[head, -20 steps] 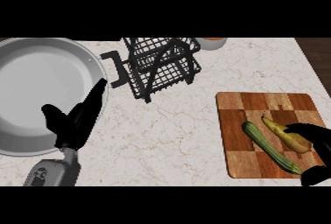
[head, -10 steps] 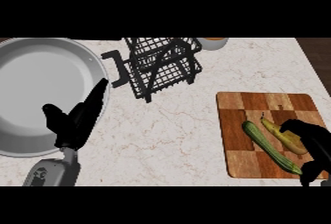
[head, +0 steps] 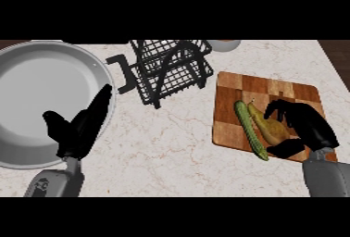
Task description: Pick the pear from the cutting board and place it in the tiered basket
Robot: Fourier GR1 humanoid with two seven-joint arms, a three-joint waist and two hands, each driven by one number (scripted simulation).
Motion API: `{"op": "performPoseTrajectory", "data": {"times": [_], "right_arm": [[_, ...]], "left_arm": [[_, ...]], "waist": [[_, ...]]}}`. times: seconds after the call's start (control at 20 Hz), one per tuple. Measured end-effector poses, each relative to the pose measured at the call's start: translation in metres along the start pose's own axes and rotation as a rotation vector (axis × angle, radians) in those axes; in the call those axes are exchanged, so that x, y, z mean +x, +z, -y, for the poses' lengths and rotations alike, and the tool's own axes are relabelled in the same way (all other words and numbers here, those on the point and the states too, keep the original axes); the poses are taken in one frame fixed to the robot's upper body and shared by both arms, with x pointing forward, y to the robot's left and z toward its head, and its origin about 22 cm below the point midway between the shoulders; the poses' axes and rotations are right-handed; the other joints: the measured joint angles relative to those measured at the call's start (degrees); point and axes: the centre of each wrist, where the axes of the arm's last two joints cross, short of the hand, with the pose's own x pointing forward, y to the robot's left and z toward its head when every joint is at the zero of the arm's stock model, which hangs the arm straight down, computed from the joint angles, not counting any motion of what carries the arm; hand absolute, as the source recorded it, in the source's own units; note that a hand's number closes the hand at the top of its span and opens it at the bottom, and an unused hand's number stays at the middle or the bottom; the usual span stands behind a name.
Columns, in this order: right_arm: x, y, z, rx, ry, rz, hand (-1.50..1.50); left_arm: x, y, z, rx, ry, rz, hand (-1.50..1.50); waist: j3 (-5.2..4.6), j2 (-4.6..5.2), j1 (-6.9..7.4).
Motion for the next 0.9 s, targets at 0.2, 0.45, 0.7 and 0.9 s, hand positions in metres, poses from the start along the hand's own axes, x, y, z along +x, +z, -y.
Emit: {"op": "performPoseTrajectory", "data": {"times": [0.2, 0.45, 0.7, 0.9], "right_arm": [[0.035, 0.007, 0.046, -0.080, -0.108, 0.038, 1.50], [0.070, 0.034, 0.103, -0.200, -0.165, 0.122, 1.50], [0.106, 0.047, 0.152, -0.295, -0.193, 0.181, 1.50], [0.142, 0.041, 0.180, -0.330, -0.174, 0.206, 1.50]], "left_arm": [[-0.001, 0.001, -0.003, 0.011, 0.000, 0.003, 0.00], [-0.002, 0.001, -0.006, 0.011, 0.002, 0.003, 0.00], [-0.002, 0.001, -0.002, -0.001, -0.001, 0.004, 0.00], [-0.001, -0.001, 0.000, -0.010, 0.001, 0.015, 0.00]], "waist": [[0.30, -0.07, -0.48], [0.44, -0.03, -0.49], [0.48, 0.09, 0.01], [0.52, 0.23, 0.52]]}}
